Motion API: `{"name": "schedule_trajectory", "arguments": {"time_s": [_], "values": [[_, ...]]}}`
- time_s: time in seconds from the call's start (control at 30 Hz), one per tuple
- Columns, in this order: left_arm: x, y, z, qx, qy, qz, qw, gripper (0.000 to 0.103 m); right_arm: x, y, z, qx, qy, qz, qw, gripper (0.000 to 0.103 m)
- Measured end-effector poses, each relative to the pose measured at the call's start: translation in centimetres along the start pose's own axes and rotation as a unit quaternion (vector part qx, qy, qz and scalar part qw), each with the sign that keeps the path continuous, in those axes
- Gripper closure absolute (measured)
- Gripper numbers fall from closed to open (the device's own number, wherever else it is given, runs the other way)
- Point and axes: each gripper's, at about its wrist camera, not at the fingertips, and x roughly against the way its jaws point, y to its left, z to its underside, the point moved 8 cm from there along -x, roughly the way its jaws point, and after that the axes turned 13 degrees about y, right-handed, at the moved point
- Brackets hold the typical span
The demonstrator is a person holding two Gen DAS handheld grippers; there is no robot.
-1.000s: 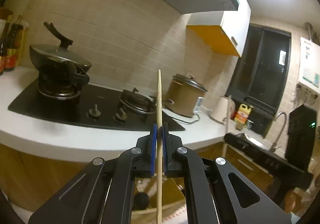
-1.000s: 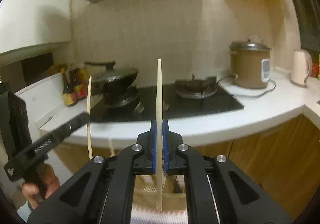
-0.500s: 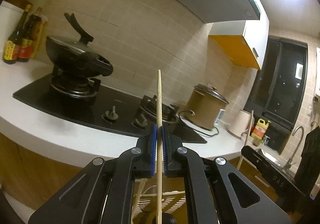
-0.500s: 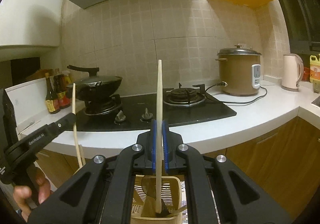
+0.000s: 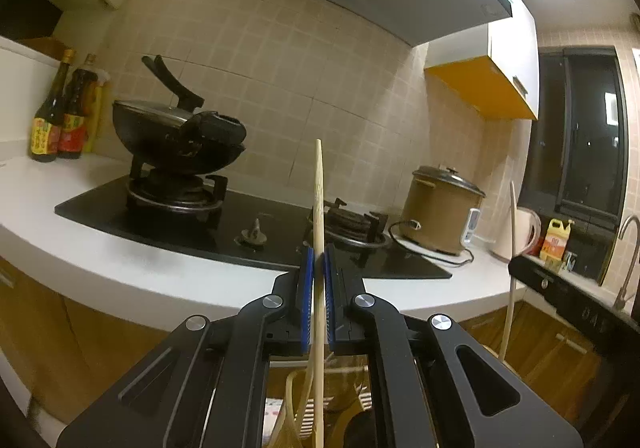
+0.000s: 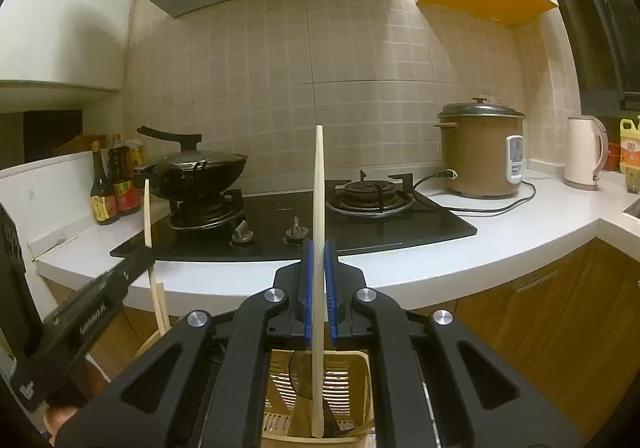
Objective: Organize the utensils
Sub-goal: 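Carry both chopsticks up and lower them into the tan holder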
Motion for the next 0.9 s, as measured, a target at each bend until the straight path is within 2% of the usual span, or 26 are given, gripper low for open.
{"name": "schedule_trajectory", "arguments": {"time_s": [0.2,0.33,0.5,0.9], "values": [[0.1,-0.1,1.2,-0.009,0.012,0.003,0.9999,0.100,-0.2,-0.6,0.7,-0.014,0.002,-0.014,1.000,0.099],[0.7,-0.2,1.8,-0.016,0.024,0.007,0.9996,0.099,1.1,-0.8,0.8,-0.016,-0.014,-0.009,1.000,0.099],[1.9,0.2,2.0,-0.010,0.032,0.013,0.9994,0.099,2.8,-1.1,0.8,-0.022,-0.013,-0.018,1.000,0.099],[3.8,1.0,2.2,-0.006,0.037,0.014,0.9992,0.096,5.1,-0.3,1.1,0.006,-0.003,-0.007,1.000,0.099]]}}
